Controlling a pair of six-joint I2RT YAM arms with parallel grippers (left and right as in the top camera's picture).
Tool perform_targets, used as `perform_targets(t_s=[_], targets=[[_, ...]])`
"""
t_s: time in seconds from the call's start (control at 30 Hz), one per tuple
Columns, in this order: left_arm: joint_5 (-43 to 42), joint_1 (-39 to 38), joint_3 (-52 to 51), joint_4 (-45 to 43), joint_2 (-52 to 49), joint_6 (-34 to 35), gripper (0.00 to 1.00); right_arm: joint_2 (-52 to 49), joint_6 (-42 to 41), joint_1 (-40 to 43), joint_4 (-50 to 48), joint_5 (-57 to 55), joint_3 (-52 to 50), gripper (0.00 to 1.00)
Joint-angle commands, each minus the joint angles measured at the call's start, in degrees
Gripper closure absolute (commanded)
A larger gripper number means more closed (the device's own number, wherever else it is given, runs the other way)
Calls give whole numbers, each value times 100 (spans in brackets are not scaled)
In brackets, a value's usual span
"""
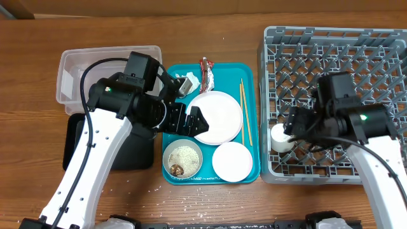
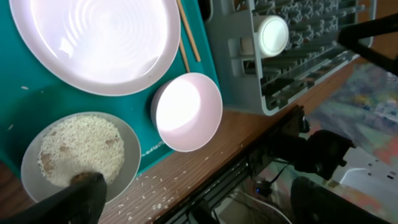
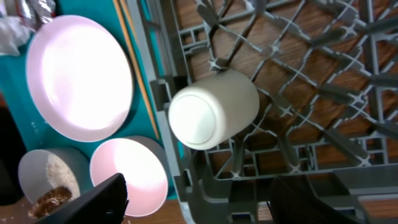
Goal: Sort waste into correct bins and load items into the dishwasher
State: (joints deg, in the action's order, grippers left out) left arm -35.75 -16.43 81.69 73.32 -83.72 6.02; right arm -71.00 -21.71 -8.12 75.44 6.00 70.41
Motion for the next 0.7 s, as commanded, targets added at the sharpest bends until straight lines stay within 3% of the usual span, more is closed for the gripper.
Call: perform_targets(t_s=[0.0,0.2,0.33,0.5,0.67], targets=[[835,-79,181,13,520,356,9,26,1049,-70,-59,1084,122,30],[2813,-85,254,24,1622,1812,0,20,1123,-876,-195,1209,-282,34],[4207,-85,254,105,2511,2492,0,-90,699,-2098,-855,704,-914,38],[4382,-85,254,107,3075,2485,0,-468,516,-2968,-1637,-92,-1357,46],[4382,-85,251,212,3136,2485,0,-1287,365,-3274,-2356,-1272,-1453,46]])
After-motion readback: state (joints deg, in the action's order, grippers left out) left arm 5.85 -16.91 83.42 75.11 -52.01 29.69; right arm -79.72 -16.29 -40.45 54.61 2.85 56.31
